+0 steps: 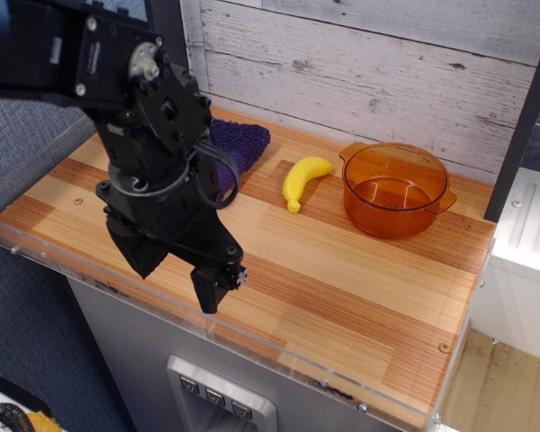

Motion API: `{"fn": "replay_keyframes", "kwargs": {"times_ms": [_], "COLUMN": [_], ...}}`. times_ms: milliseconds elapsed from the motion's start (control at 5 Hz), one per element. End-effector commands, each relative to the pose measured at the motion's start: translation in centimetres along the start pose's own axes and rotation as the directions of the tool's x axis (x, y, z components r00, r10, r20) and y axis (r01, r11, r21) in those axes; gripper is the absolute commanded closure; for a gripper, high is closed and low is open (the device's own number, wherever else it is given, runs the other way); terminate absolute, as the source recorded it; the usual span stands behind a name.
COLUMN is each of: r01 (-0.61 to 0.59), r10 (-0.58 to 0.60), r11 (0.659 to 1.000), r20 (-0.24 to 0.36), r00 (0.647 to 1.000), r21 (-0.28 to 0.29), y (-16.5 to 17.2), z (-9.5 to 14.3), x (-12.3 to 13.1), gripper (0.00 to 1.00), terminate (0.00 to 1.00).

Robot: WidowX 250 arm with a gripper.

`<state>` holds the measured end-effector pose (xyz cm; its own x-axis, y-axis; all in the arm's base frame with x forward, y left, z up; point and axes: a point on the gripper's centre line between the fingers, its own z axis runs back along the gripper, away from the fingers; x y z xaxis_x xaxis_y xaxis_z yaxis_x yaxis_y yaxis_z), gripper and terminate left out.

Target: Take the banana and place it into the red pot

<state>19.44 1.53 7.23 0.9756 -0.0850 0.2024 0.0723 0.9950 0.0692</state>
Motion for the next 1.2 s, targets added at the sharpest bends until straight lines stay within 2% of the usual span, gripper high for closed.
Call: {"fn": "replay_keyframes", "kwargs": {"times_ms": [0, 200, 400, 600, 800, 1000], "r01": [0.000, -0.013, -0.055, -0.097, -0.087, -0.073], "r10": [0.000, 0.013, 0.053, 0.095, 0.085, 0.070], "r11": [1.000, 0.999, 0.998, 0.995, 0.994, 0.996], "r20": [0.000, -0.001, 0.056, 0.052, 0.028, 0.039], "r00": [1.000, 1.000, 0.997, 0.994, 0.996, 0.997], "r21": [0.000, 0.045, 0.042, 0.038, 0.061, 0.059], "y": [0.0, 0.2, 0.6, 1.2, 1.7, 1.9], "z": [0.0, 0.3, 1.5, 1.1, -0.3, -1.7], "x": [0.0, 1.9, 4.6, 7.4, 9.3, 11.5], "gripper": [0.00, 0.00, 0.00, 0.00, 0.00, 0.00], "terminate": [0.00, 0.00, 0.00, 0.00, 0.00, 0.00]}}
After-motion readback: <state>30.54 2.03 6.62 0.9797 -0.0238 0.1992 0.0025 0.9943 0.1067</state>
